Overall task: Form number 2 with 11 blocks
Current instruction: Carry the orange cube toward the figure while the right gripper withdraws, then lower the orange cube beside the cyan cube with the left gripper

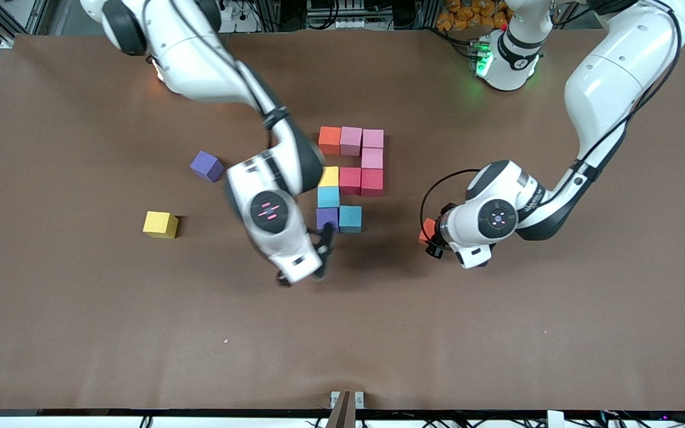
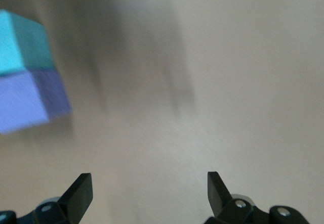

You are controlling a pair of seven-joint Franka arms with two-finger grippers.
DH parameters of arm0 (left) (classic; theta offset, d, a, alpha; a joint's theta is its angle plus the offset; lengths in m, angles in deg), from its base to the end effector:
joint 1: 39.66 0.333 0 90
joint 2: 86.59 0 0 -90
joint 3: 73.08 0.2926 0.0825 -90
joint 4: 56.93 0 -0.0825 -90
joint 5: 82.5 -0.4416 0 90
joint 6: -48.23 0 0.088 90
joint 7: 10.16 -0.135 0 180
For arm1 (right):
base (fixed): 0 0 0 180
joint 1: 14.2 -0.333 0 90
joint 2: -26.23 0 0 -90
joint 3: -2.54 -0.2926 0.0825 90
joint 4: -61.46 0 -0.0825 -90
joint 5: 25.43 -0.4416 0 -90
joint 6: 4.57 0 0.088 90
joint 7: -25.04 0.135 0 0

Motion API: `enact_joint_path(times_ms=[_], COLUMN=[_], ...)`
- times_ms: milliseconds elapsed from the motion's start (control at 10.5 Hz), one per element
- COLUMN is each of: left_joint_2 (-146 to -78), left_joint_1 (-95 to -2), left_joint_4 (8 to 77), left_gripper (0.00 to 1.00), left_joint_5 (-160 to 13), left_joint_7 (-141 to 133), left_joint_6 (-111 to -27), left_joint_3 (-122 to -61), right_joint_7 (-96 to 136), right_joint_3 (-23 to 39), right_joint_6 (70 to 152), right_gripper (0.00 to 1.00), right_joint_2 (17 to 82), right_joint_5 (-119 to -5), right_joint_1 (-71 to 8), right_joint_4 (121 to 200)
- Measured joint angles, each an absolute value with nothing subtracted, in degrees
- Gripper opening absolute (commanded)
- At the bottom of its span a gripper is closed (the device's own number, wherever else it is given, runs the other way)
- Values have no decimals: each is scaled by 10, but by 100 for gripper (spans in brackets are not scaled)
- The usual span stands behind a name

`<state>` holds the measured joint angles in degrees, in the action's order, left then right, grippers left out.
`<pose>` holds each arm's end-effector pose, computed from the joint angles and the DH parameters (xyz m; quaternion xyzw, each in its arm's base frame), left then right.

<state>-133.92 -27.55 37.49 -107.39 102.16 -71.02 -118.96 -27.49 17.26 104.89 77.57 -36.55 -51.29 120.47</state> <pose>0.6066 -0.3366 0.1531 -0.8020 -0.5857 0.1152 0.0236 0.7160 0.3802 0.2516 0.7846 0.6199 0.0017 0.0089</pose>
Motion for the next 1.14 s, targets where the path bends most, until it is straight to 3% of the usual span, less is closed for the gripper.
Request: enact_joint_path(times_ms=[380,759,949,1139], left_joint_2=[-1346,-1346,-1346,-1347], left_joint_1=[-371,-392,-393,-398], left_joint_4=[347,336,334,337], left_gripper=[12,5,5,3], left_joint_5=[-1073,-1073,-1073,-1073], left_joint_7=[1129,1205,1224,1236], left_joint_6=[-718,-778,-799,-815], left_joint_3=[-1138,-1131,-1132,-1133], right_joint_7=[-308,-332,-332,-339], right_joint_3=[177,175,176,175], right_joint_6=[1004,957,962,1009], right_gripper=[100,100,100,100], right_joint_2=[725,696,678,629], right_joint_5=[-366,-367,-367,-365], right_joint_1=[-387,-294,-277,-274], right_joint_4=[1203,1213,1250,1338])
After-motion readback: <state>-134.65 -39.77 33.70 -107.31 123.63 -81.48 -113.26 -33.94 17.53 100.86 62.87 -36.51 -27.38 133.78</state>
